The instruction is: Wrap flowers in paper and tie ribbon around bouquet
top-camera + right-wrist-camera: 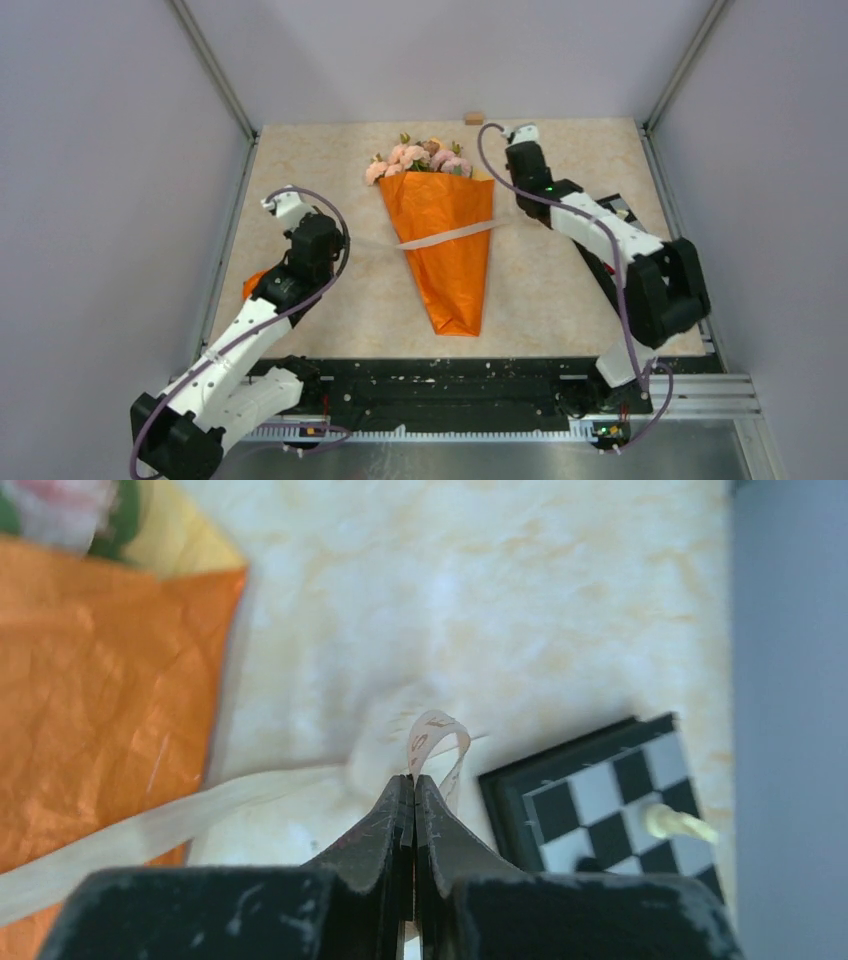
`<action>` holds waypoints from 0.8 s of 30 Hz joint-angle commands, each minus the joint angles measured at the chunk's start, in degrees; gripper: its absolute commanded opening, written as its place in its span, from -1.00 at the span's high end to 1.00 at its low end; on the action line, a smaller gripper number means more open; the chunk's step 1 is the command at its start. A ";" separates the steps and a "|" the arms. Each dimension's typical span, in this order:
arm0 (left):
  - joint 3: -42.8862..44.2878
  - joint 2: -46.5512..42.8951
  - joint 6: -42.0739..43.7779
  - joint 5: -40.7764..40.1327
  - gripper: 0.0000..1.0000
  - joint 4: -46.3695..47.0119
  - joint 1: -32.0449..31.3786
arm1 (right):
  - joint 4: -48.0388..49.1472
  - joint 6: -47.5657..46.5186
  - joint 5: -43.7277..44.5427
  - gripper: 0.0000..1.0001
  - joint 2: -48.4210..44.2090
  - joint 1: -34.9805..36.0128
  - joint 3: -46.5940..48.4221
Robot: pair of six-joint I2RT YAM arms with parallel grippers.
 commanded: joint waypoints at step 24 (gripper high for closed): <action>22.24 12.87 3.98 3.40 1.00 -12.26 47.28 | 5.80 2.73 1.57 1.00 -35.80 -25.19 -14.33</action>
